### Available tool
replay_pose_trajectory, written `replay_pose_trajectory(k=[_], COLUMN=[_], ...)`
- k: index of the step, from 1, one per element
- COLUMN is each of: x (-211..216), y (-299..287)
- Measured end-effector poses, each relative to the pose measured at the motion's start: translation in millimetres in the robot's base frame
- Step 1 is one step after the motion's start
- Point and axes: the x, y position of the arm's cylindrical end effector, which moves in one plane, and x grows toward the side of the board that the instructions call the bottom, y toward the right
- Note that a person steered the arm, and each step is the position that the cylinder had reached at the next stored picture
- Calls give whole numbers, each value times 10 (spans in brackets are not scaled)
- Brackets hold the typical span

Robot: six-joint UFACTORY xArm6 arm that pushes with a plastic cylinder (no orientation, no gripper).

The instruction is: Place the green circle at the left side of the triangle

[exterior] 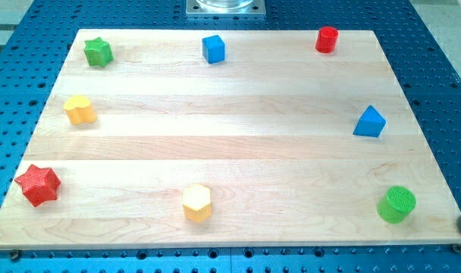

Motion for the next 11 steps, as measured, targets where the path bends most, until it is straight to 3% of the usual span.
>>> replay_pose_trajectory(k=[2,3,4,6,8,10,11], x=[-459,-278,-303,-1098,-1092,-1312,-1105], y=[-1093,-1581,-1526,-1704,-1164,-1457,-1427])
